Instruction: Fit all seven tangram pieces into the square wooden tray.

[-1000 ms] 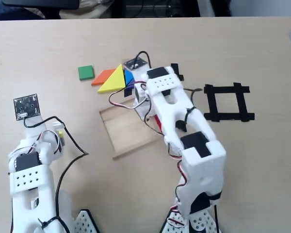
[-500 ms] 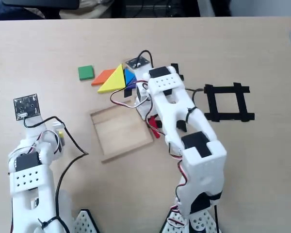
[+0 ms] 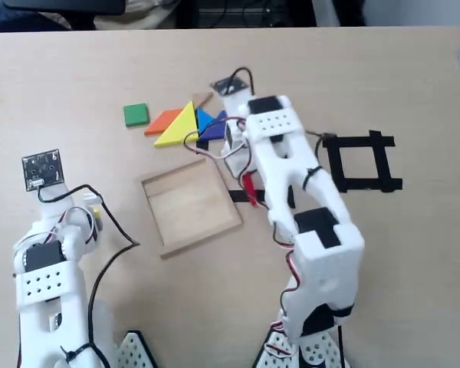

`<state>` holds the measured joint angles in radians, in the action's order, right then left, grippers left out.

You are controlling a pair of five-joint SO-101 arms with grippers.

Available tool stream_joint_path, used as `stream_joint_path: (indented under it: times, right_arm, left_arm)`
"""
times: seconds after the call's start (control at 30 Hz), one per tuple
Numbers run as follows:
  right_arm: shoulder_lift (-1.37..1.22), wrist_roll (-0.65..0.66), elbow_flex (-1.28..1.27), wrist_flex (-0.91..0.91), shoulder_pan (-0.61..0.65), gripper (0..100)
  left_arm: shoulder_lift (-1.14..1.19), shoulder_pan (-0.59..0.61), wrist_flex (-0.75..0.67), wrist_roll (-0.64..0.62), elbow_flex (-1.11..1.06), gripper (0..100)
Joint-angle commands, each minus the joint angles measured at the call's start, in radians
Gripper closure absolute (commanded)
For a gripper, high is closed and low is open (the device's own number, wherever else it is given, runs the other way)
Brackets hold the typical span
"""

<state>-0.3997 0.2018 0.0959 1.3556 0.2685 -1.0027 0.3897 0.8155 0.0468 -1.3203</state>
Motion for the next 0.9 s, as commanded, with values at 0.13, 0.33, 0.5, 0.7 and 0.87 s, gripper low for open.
stream_joint_path:
  times: [0.13, 0.33, 0.5, 0.7, 0.87]
  right_arm:
    - [0.176, -0.074, 0.163, 0.14, 0.084, 98.8]
    - [0.18, -0.249, 0.156, 0.112, 0.195, 98.8]
    - [0.182, -0.299, 0.062, 0.009, 0.336, 98.8]
    - [0.182, -0.311, -0.125, -0.207, 0.347, 98.8]
    - [0.182, -0.311, -0.16, -0.221, 0.388, 98.8]
  left_arm:
    - [-0.018, 0.012, -0.018, 0.002, 0.008, 83]
    - [-0.018, 0.012, -0.026, 0.002, 0.004, 83]
    - [-0.02, 0.012, -0.048, 0.002, -0.012, 83]
    - [-0.017, 0.012, -0.051, 0.002, -0.012, 83]
    - [-0.017, 0.012, -0.052, 0.002, -0.012, 83]
